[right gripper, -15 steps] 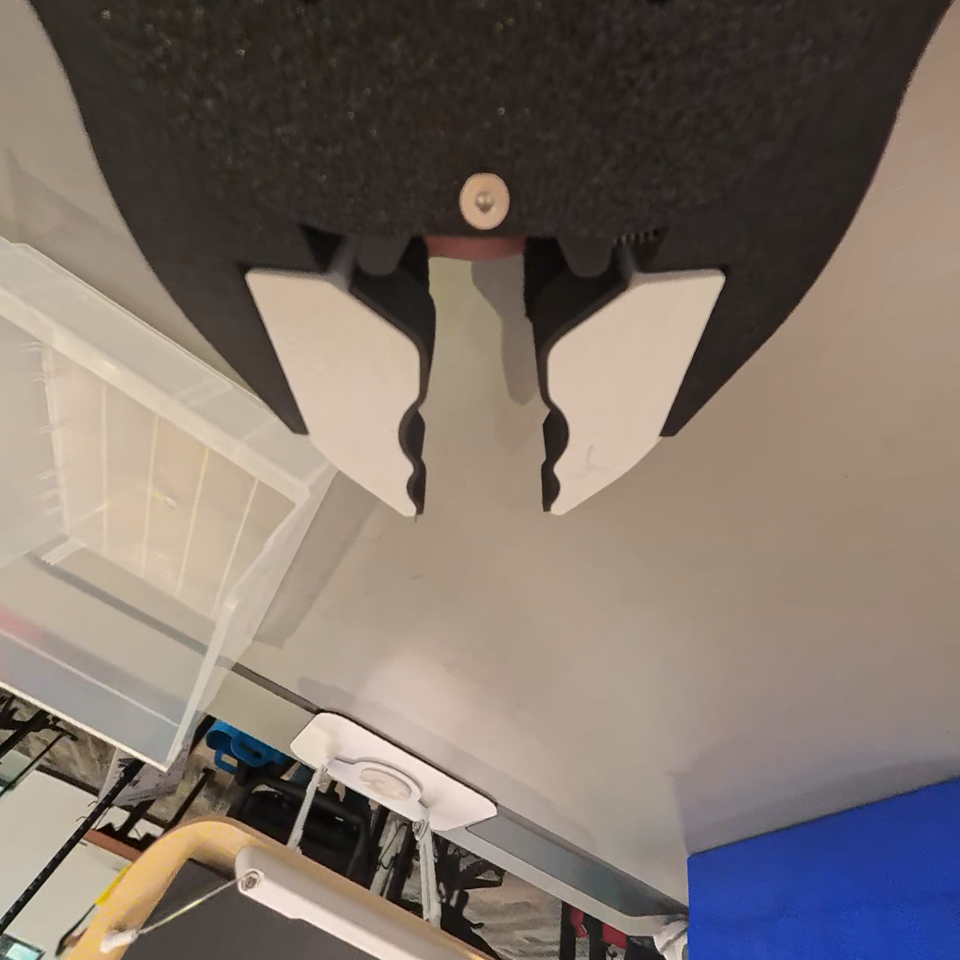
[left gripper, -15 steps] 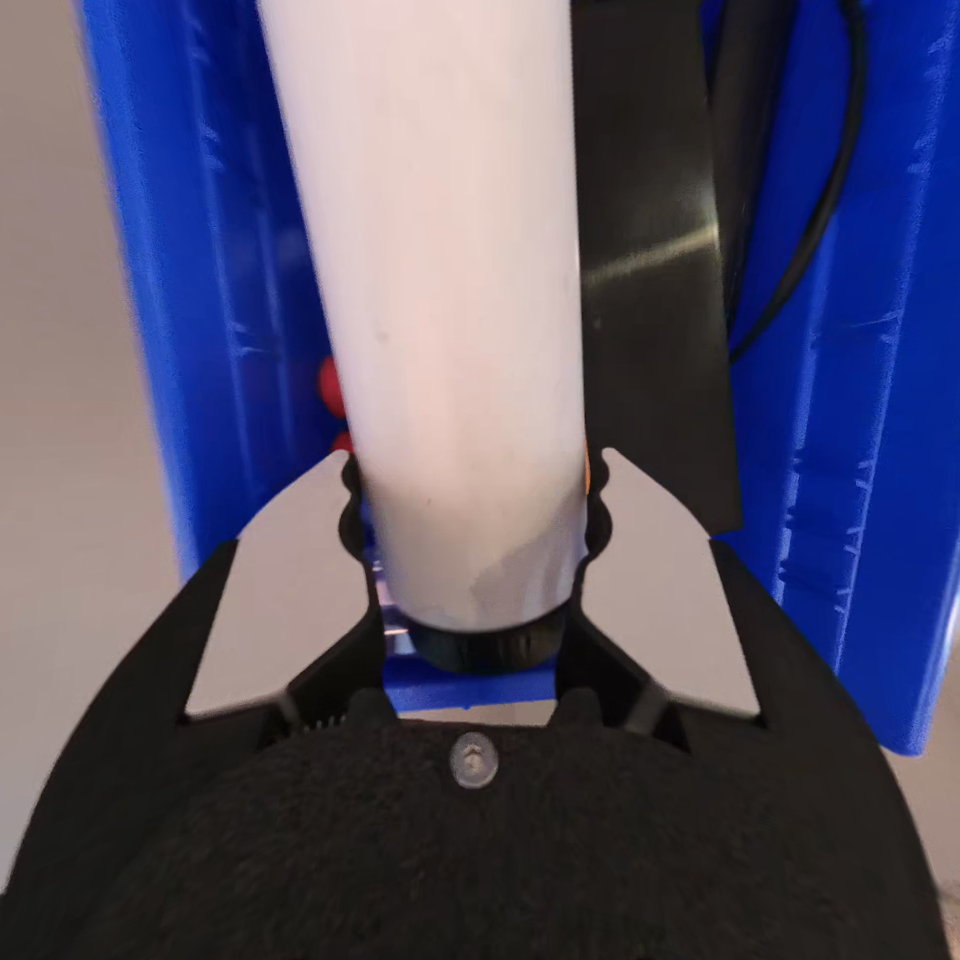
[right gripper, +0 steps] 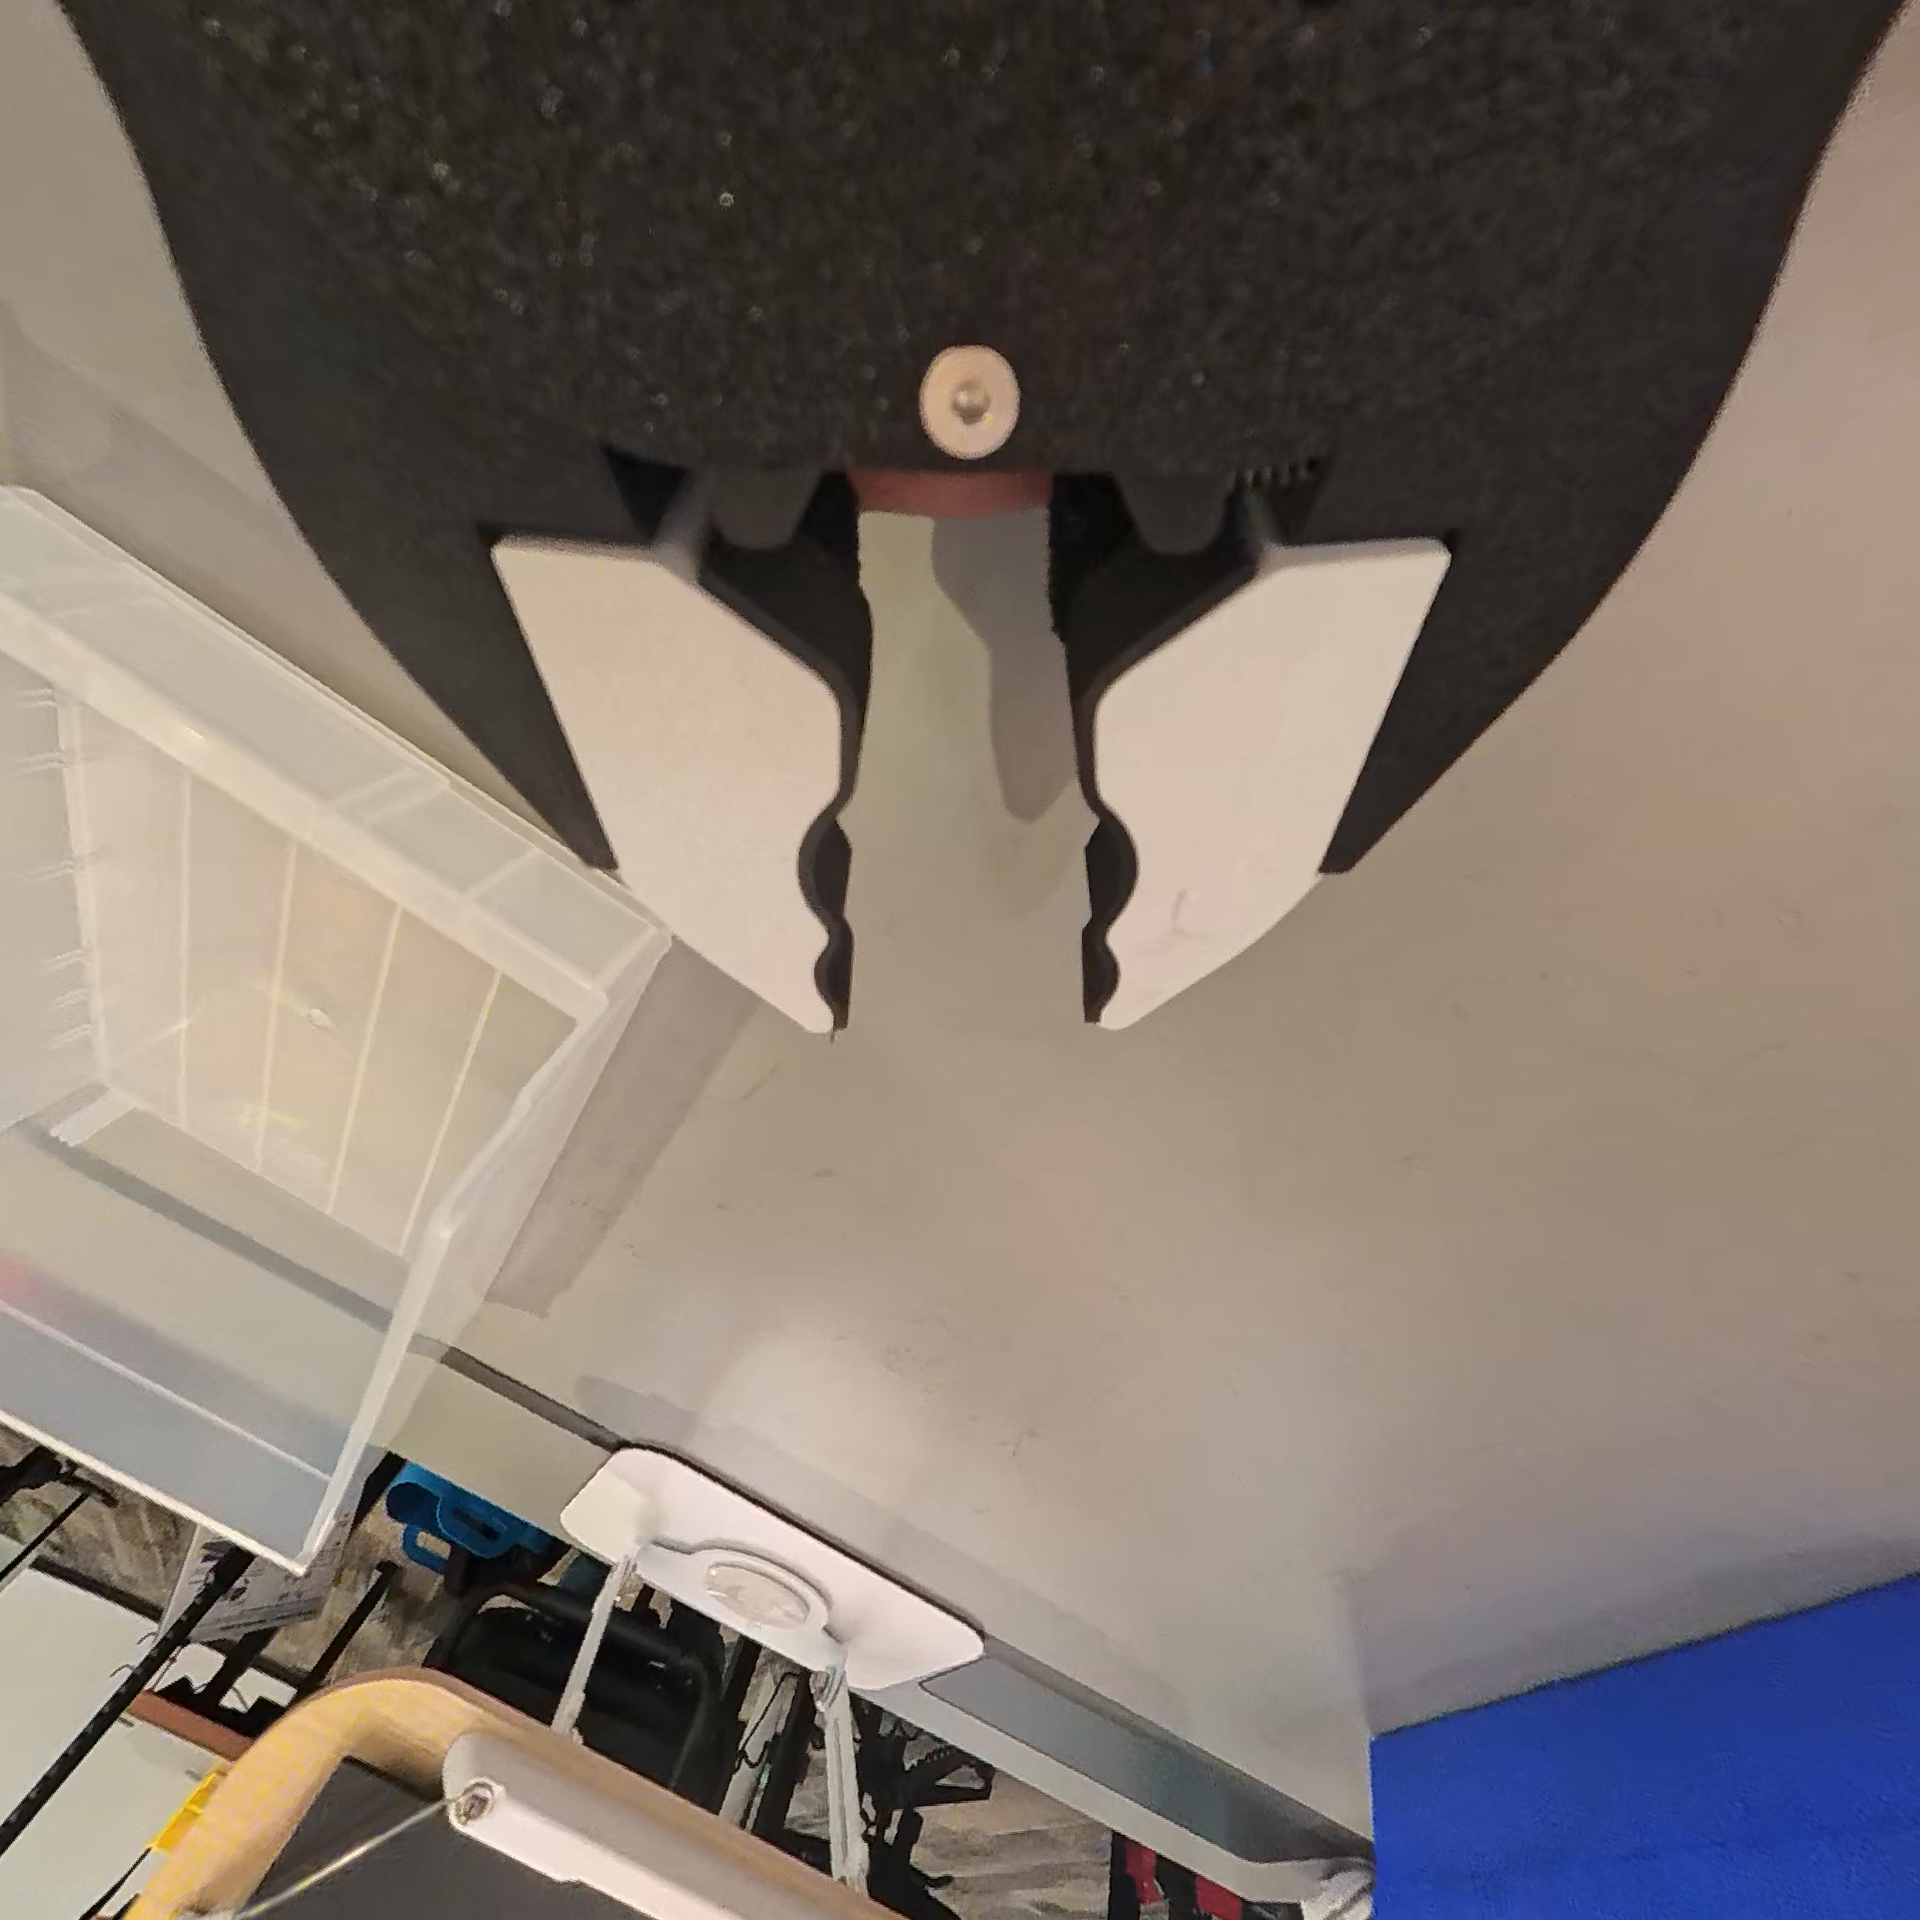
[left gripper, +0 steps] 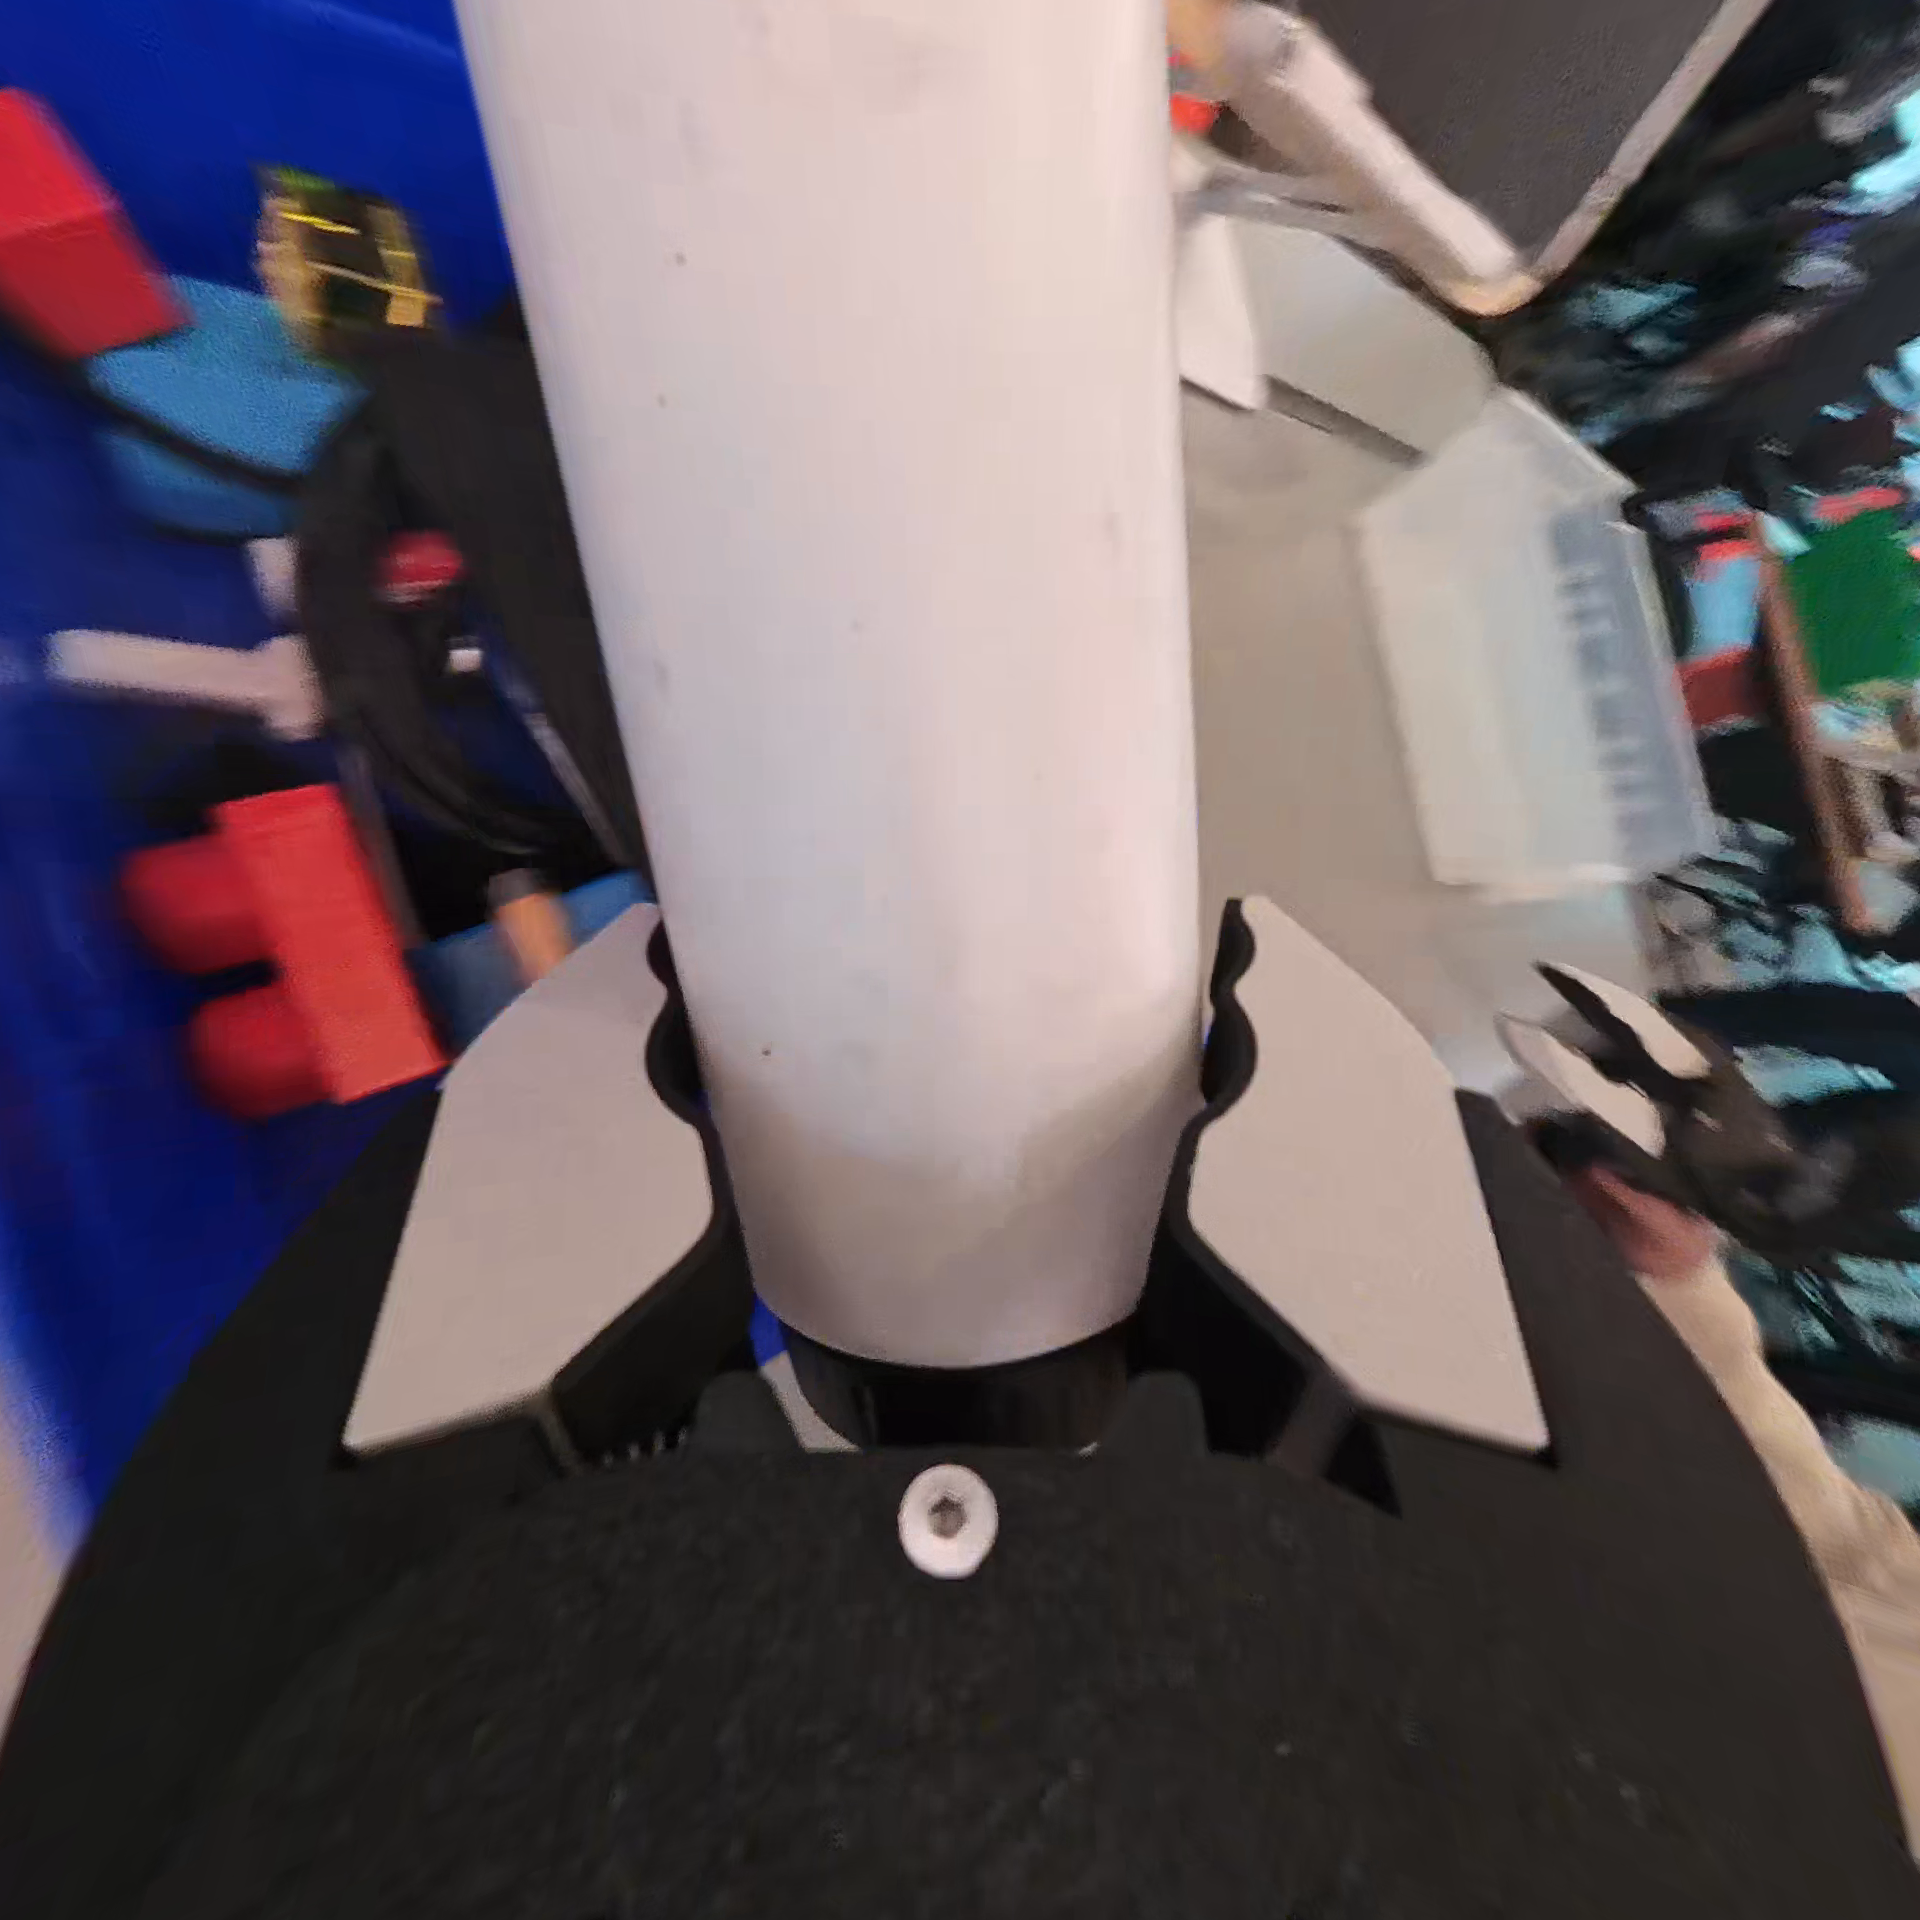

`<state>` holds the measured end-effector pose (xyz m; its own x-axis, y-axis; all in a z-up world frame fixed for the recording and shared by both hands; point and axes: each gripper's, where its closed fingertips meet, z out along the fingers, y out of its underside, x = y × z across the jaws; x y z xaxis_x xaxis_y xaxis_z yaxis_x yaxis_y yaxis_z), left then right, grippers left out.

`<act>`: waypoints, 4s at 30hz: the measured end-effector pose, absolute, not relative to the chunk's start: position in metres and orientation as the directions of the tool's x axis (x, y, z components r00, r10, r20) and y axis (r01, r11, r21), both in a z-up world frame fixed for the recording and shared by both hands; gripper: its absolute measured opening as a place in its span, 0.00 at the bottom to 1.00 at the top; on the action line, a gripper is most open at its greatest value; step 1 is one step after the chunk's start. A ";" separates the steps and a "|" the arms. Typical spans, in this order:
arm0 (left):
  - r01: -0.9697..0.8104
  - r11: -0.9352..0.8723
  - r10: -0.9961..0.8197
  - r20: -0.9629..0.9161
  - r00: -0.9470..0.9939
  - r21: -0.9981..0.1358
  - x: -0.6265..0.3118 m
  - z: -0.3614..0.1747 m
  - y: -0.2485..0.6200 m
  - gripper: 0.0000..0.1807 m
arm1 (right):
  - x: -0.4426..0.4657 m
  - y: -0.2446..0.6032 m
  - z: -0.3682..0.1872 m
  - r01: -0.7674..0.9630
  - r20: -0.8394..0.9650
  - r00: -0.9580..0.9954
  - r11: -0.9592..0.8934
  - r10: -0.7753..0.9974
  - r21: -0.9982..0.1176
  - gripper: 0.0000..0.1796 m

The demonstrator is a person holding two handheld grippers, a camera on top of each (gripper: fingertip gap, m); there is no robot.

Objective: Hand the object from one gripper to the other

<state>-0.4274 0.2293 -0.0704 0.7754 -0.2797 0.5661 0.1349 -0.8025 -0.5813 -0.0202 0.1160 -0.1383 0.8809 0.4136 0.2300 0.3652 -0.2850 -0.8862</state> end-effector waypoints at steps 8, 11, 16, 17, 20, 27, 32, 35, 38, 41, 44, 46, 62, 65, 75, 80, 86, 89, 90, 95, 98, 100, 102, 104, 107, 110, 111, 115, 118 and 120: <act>-0.260 -0.835 -0.523 0.554 0.648 -0.484 -0.371 -0.051 0.180 0.53 | -0.062 0.114 -0.111 0.463 0.353 0.757 -0.070 0.550 -0.883 0.31; -0.400 -0.838 -0.545 0.618 0.567 -0.372 -0.336 -0.034 0.163 0.53 | -0.084 0.128 -0.078 0.711 0.705 0.602 0.150 0.374 -0.687 0.34; -0.590 -0.778 -0.549 0.690 0.472 -0.216 -0.275 -0.023 0.129 0.53 | -0.157 0.136 -0.015 0.863 0.955 0.278 0.464 -0.106 -0.200 0.30; -0.612 -0.764 -0.550 0.700 0.455 -0.203 -0.264 -0.021 0.123 0.53 | -0.167 0.144 -0.017 0.870 0.963 0.249 0.461 -0.106 -0.174 0.32; -0.662 -0.725 -0.560 0.722 0.407 -0.189 -0.238 -0.018 0.106 0.53 | -0.175 0.167 -0.020 0.896 0.967 0.212 0.422 -0.140 -0.135 0.40; -0.795 -0.603 -0.584 0.715 0.385 -0.065 -0.228 -0.049 0.071 0.51 | -0.167 0.165 -0.007 0.915 0.937 0.123 0.402 -0.327 0.020 0.35; -0.844 -0.535 -0.591 0.703 0.396 0.025 -0.232 -0.054 0.061 0.51 | -0.178 0.146 -0.017 0.858 0.925 0.050 0.490 -0.377 0.154 0.41; -0.865 -0.488 -0.605 0.669 0.432 0.117 -0.245 -0.056 0.058 0.51 | -0.182 0.141 -0.029 0.828 0.921 0.000 0.517 -0.389 0.218 0.44; -0.876 -0.436 -0.612 0.646 0.455 0.204 -0.254 -0.058 0.054 0.51 | -0.180 0.145 -0.036 0.825 0.932 -0.011 0.523 -0.361 0.213 0.47; -0.882 -0.392 -0.630 0.621 0.465 0.262 -0.257 -0.061 0.050 0.51 | -0.182 0.145 -0.040 0.827 0.937 -0.007 0.525 -0.349 0.201 0.49; -0.884 -0.388 -0.637 0.618 0.461 0.260 -0.254 -0.065 0.053 0.51 | -0.177 0.147 -0.042 0.853 0.945 -0.004 0.492 -0.326 0.173 0.47; -0.884 -0.413 -0.623 0.641 0.448 0.217 -0.248 -0.065 0.057 0.51 | -0.172 0.147 -0.045 0.863 0.965 0.015 0.490 -0.263 0.120 0.47; -0.033 -0.528 -0.832 0.509 0.220 -0.849 -0.242 0.030 0.140 0.64 | -0.149 0.162 -0.074 0.681 0.771 0.517 0.367 0.371 -0.633 0.45; -0.139 -0.441 -0.853 0.366 0.373 -0.887 -0.236 -0.005 0.123 0.63 | -0.147 0.165 -0.078 0.726 0.797 0.491 0.341 0.352 -0.597 0.45; -0.463 -0.412 -0.826 0.107 0.554 -0.785 -0.236 -0.044 0.129 0.61 | -0.146 0.167 -0.076 0.882 0.934 0.312 0.313 0.174 -0.353 0.45; -0.489 -0.408 -0.859 0.143 0.491 -0.771 -0.225 -0.059 0.122 0.51 | -0.146 0.164 -0.077 0.944 0.989 0.133 0.297 0.064 -0.146 0.45; -0.442 -0.515 -0.829 0.295 0.476 -0.734 -0.227 -0.079 0.130 0.51 | -0.152 0.163 -0.109 0.918 0.956 0.143 0.327 0.255 -0.224 0.45; -0.408 -0.561 -0.793 0.328 0.513 -0.720 -0.239 -0.077 0.141 0.51 | -0.150 0.152 -0.108 0.863 0.886 0.254 0.322 0.388 -0.389 0.49; -0.402 -0.569 -0.784 0.325 0.529 -0.718 -0.245 -0.074 0.144 0.51 | -0.148 0.147 -0.106 0.819 0.814 0.324 0.287 0.483 -0.497 0.51; -0.424 -0.563 -0.778 0.281 0.563 -0.710 -0.265 -0.044 0.156 0.50 | -0.157 0.092 -0.100 0.353 -0.215 0.329 -0.331 0.920 -0.875 0.51; -0.472 -0.566 -0.790 0.281 0.546 -0.676 -0.262 -0.021 0.159 0.50 | -0.150 0.083 -0.054 0.089 -0.716 -0.070 -0.711 0.695 -0.698 0.33; -0.543 -0.561 -0.810 0.278 0.517 -0.625 -0.256 -0.008 0.156 0.50 | -0.139 0.099 -0.038 0.000 -0.785 -0.172 -0.796 0.596 -0.605 0.28; -0.637 -0.550 -0.830 0.267 0.490 -0.540 -0.250 0.003 0.150 0.50 | -0.137 0.118 -0.043 -0.037 -0.727 -0.032 -0.727 0.686 -0.685 0.38; -0.736 -0.502 -0.865 0.262 0.429 -0.454 -0.240 0.014 0.141 0.51 | -0.140 0.120 -0.029 -0.021 -0.646 -0.013 -0.647 0.763 -0.763 0.43; -0.846 -0.410 -0.903 0.281 0.325 -0.341 -0.222 0.028 0.126 0.51 | -0.158 0.108 -0.006 0.088 -0.543 -0.080 -0.536 0.836 -0.839 0.43; -0.906 -0.325 -0.932 0.253 0.259 -0.271 -0.201 0.035 0.121 0.50 | -0.185 0.092 0.006 0.173 -0.465 -0.159 -0.439 0.871 -0.882 0.51; -0.918 -0.302 -0.940 0.239 0.242 -0.257 -0.195 0.036 0.120 0.51 | -0.195 0.091 0.009 0.173 -0.447 -0.164 -0.420 0.879 -0.891 0.54; -0.919 -0.277 -0.943 0.262 0.205 -0.279 -0.167 0.034 0.115 0.50 | -0.215 0.092 0.000 0.221 -0.345 -0.120 -0.314 0.931 -0.923 0.42; -0.912 -0.274 -0.947 0.253 0.200 -0.304 -0.162 0.030 0.116 0.49 | -0.216 0.094 -0.005 0.185 -0.322 -0.084 -0.303 0.943 -0.935 0.42; -0.898 -0.279 -0.947 0.250 0.200 -0.340 -0.161 0.031 0.119 0.49 | -0.210 0.096 -0.007 0.160 -0.319 -0.067 -0.305 0.946 -0.939 0.41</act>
